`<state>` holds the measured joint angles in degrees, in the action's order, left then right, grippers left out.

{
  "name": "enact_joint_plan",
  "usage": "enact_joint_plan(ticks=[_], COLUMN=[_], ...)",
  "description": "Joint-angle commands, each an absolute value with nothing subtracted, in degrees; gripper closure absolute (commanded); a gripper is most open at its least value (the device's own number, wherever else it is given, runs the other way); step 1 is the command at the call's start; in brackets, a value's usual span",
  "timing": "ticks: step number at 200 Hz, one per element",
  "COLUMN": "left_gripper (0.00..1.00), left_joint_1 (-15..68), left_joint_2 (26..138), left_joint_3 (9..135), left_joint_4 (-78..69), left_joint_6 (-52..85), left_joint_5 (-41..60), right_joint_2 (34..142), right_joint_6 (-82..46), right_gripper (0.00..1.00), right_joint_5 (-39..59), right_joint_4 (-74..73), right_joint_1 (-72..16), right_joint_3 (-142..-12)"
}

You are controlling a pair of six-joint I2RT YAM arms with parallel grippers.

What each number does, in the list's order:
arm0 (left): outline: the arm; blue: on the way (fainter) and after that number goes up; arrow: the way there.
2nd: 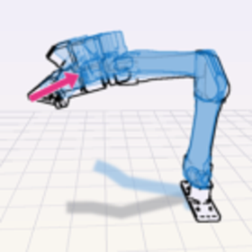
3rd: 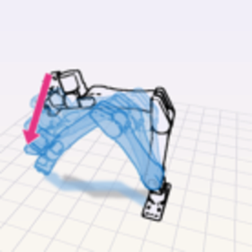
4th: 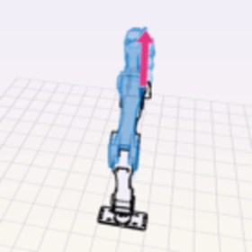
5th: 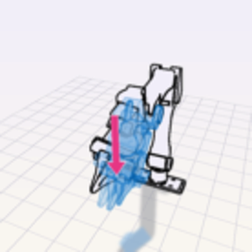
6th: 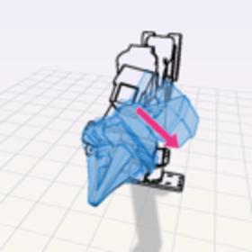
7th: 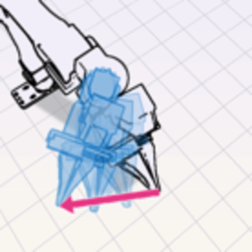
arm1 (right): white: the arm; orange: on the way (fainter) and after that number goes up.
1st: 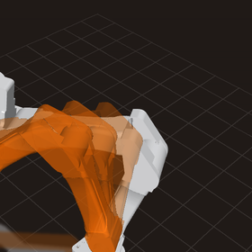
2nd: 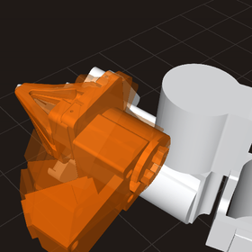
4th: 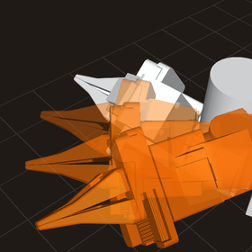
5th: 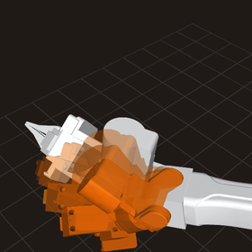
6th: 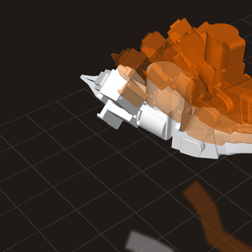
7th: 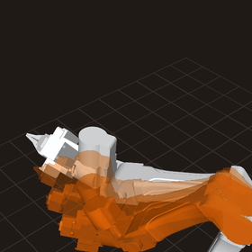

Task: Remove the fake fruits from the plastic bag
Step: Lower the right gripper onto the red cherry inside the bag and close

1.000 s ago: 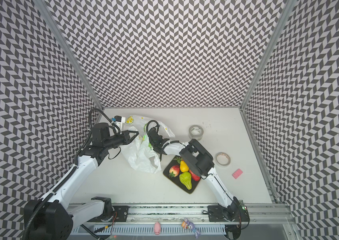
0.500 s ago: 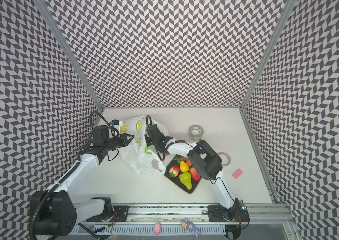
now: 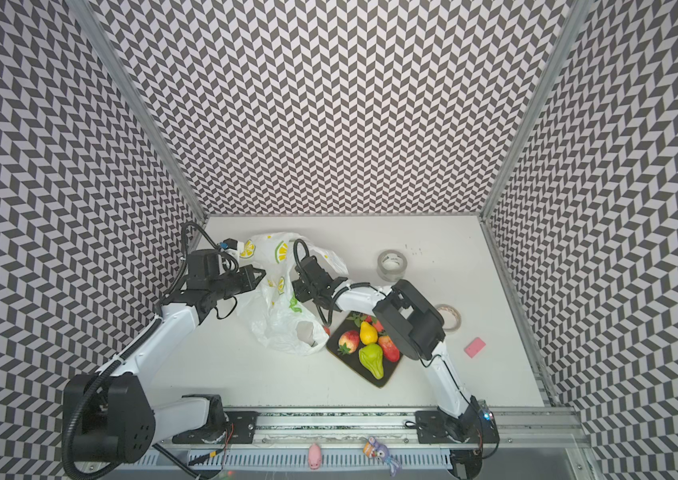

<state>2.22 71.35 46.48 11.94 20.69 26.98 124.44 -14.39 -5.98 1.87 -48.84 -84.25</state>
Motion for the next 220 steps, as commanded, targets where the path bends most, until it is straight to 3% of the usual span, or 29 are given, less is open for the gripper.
enact_joint_plan(ticks=[1, 74, 186, 220], left_gripper=[1.00, 1.00, 1.00, 1.00], left_joint_1=[1.87, -2.37, -3.42, -3.43], left_joint_2=[70.51, 72.06, 70.04, 70.23], left_joint_3=[45.21, 41.37, 40.17, 40.64], left_joint_4=[9.51, 0.54, -0.36, -0.72], left_joint_6=[24.62, 34.89, 37.72, 38.22], left_joint_5=[23.53, 18.18, 14.86, 14.86], right_joint_2=[120.32, 108.92, 101.43, 101.94], right_joint_6=[-16.72, -13.33, -11.60, -11.48], right_gripper=[0.24, 0.25, 0.33, 0.40], right_joint_5=[0.63, 6.74, -6.97, -6.85], right_joint_4=[0.07, -1.96, 7.82, 8.61], right_joint_1=[-49.21, -49.98, -56.73, -57.84], right_joint_3=[-80.57, -68.06, -57.86, -57.96])
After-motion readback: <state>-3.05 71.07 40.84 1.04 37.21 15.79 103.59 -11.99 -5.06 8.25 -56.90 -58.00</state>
